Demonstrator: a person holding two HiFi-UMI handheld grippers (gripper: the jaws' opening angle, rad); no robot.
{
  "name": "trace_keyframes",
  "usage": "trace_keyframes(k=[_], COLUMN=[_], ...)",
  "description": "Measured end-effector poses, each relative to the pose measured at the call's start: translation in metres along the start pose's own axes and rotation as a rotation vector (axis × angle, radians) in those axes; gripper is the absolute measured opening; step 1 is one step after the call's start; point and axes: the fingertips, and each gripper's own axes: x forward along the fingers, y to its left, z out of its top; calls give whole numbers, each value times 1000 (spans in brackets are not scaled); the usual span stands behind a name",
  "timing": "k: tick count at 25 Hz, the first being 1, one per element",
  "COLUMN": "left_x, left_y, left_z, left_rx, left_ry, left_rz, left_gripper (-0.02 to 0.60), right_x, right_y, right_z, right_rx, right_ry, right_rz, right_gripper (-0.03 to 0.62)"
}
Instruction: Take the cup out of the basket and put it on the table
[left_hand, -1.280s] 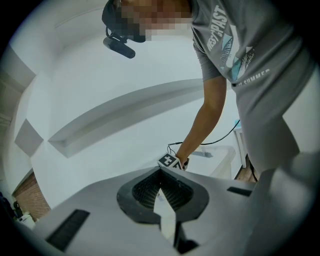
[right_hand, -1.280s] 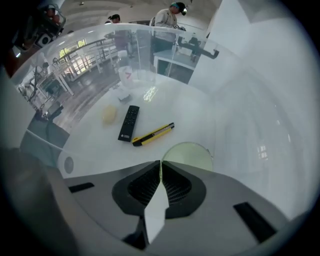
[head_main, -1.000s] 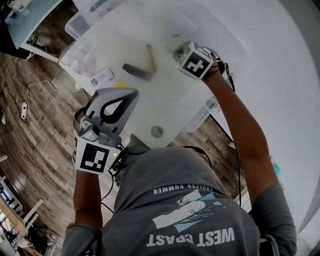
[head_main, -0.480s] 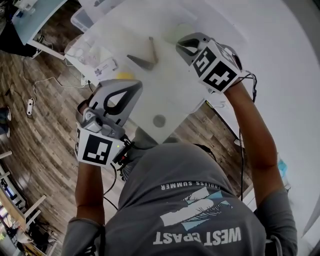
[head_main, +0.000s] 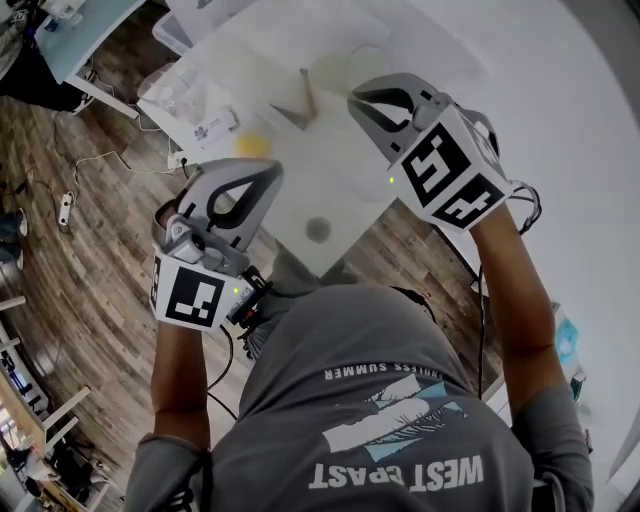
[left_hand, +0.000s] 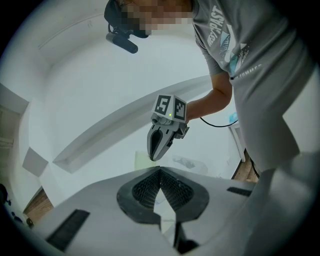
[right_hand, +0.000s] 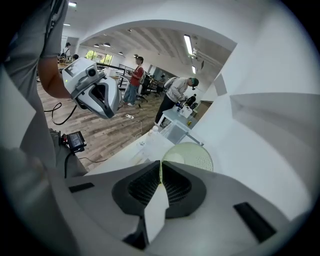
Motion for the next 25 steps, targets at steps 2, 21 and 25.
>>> trace_keyframes(k=[2,21,25], left_x=[-5,-61,-83], left_y=[-5,-35,-36], left_z=[2,20,6], left_rx=[8,16,3], left_ry=[12,-10,-13], left_rz=[4,-51,-74], left_gripper=[8,8,8], right_x=[-10,-66,-46], right_y=[9,129,157], right_z=[7,58,55], right_rx=[-9,40,98], right_ry=[-23,-88,-60], right_rz=[-2,30,44], right_gripper=[25,25,24])
